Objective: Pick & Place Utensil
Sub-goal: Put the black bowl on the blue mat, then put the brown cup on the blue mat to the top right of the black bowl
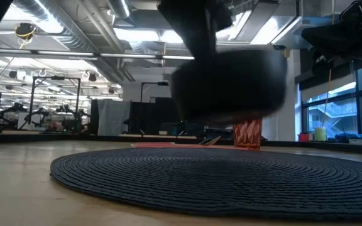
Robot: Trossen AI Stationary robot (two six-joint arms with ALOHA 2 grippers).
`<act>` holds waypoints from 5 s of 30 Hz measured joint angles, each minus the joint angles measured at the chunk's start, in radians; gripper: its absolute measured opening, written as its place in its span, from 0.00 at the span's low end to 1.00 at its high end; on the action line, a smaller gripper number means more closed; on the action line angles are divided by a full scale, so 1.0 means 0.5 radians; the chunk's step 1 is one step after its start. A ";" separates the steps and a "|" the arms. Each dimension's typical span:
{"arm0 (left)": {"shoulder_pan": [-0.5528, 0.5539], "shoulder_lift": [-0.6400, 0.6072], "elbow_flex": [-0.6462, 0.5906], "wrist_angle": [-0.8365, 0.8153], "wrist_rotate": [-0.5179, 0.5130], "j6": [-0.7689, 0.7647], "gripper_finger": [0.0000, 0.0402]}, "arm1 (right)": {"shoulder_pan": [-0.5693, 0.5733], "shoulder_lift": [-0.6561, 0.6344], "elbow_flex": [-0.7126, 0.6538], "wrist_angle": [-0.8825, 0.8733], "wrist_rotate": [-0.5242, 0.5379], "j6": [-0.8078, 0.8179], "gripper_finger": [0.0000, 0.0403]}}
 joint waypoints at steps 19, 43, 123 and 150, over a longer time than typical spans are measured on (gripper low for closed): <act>-0.056 0.140 0.004 -0.011 0.017 0.062 0.01 | 0.000 0.000 0.000 0.000 0.002 -0.008 0.04; -0.079 0.178 0.004 -0.015 -0.053 -0.045 0.19 | 0.000 0.000 0.000 -0.002 0.001 -0.004 0.04; 0.587 -4.101 -4.029 2.986 -0.145 0.189 0.00 | 0.000 0.000 0.000 -0.048 -0.174 -0.264 0.04; 0.581 -4.092 -4.120 3.600 -0.600 0.197 0.00 | -0.001 1.002 0.881 -0.315 0.588 -0.279 0.01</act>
